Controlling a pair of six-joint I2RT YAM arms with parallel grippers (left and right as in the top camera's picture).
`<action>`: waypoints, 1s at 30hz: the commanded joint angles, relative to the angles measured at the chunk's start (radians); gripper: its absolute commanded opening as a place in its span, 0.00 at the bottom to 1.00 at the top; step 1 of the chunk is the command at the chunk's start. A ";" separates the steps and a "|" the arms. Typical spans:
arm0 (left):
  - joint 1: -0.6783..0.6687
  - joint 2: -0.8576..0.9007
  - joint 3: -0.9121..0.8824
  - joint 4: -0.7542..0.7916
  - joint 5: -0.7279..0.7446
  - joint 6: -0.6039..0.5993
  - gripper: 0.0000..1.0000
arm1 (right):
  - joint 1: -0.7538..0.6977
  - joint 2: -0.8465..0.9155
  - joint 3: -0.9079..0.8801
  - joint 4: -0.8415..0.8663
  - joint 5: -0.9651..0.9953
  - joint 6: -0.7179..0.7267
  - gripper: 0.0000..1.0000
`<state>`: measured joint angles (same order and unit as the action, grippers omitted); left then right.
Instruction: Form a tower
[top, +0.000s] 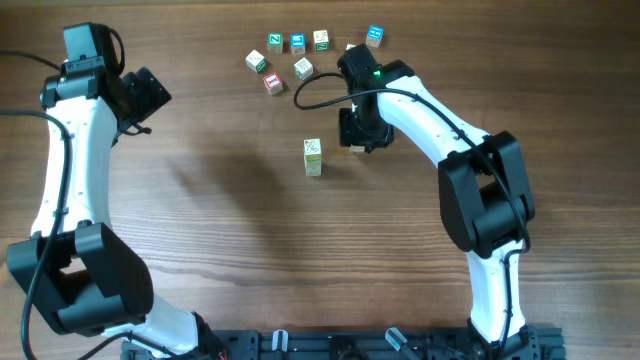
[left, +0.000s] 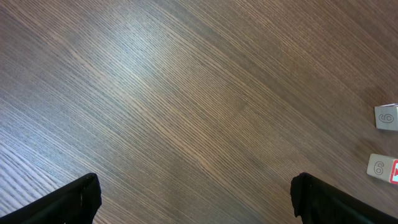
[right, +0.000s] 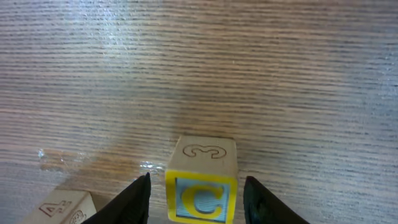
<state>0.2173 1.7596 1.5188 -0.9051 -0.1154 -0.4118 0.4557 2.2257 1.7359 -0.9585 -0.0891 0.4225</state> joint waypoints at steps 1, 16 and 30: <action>0.003 -0.019 0.013 0.002 -0.010 0.011 1.00 | 0.003 0.017 -0.007 0.008 0.018 0.000 0.47; 0.003 -0.019 0.013 0.002 -0.010 0.011 1.00 | 0.003 0.017 -0.007 0.023 0.021 -0.001 0.38; 0.003 -0.019 0.013 0.002 -0.010 0.011 1.00 | 0.003 0.017 -0.007 -0.002 0.021 -0.001 0.32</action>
<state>0.2173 1.7596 1.5188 -0.9054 -0.1154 -0.4118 0.4557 2.2257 1.7359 -0.9581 -0.0814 0.4225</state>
